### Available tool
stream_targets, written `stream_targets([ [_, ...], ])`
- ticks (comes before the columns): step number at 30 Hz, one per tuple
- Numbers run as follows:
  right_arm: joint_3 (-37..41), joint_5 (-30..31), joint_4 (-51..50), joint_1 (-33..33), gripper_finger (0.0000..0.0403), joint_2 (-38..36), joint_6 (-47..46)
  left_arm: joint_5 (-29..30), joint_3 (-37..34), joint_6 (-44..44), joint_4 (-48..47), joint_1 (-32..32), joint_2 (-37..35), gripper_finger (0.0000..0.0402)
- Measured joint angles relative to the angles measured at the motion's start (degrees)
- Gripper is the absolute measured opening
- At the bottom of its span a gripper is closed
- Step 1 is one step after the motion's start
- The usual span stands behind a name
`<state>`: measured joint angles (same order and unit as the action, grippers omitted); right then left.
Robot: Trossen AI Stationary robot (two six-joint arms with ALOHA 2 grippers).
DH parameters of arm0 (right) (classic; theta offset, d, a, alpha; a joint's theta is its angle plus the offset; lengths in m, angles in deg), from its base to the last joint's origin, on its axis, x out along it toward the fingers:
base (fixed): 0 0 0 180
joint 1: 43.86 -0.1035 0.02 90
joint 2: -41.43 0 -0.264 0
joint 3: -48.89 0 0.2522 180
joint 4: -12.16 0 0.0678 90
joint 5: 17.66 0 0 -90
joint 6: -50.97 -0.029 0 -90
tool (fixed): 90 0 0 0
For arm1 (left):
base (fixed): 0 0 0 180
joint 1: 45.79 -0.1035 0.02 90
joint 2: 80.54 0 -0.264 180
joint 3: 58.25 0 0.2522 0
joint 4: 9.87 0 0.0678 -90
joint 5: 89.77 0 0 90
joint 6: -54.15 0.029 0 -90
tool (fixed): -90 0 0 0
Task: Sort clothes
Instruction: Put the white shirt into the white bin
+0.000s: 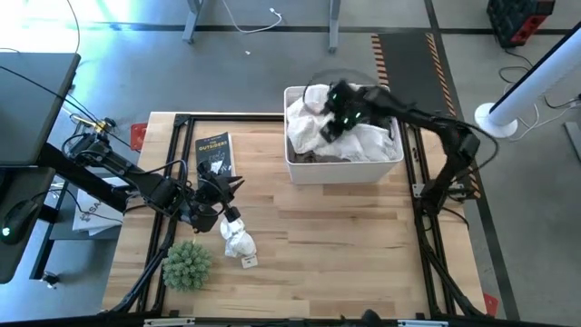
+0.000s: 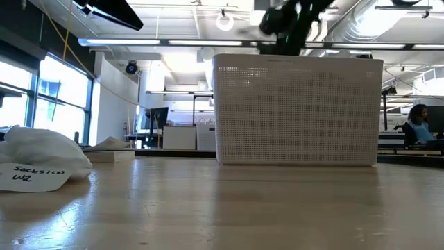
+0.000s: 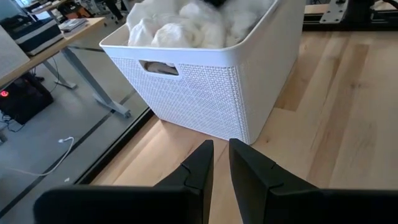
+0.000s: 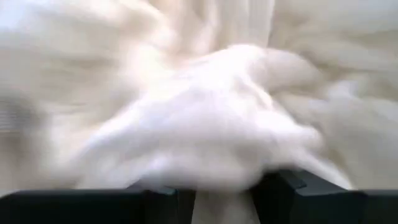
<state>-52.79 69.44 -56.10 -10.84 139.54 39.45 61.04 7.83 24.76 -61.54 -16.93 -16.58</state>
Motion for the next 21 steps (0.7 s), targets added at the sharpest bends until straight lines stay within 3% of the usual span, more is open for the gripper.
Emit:
stream_targets([
  [4, -12.57, -0.94, -12.99, -0.36, 0.0123, -1.54, -1.15, -0.12, 0.00, 0.00, 0.02, 0.00, 0.00, 0.0050],
  [9, -17.53, -0.30, -8.81, -1.35, 0.0123, -4.51, 10.54, -0.25, 0.00, 0.00, 0.02, 0.00, 0.00, 0.0050],
  [14, -5.95, -0.29, 11.17, 0.53, 0.0123, -5.91, 17.70, -0.08, 0.00, 0.00, -0.04, 0.00, 0.00, 0.0050],
  [18, 10.87, -0.17, 31.97, 3.93, 0.0123, -5.83, 11.01, 0.16, 0.00, -0.05, -0.81, 0.02, 0.00, 0.0050],
  [21, 23.60, -0.12, 40.94, 5.27, 0.0123, -4.43, 6.24, 0.11, 0.00, -1.08, -2.15, 0.02, 0.00, 0.0050],
])
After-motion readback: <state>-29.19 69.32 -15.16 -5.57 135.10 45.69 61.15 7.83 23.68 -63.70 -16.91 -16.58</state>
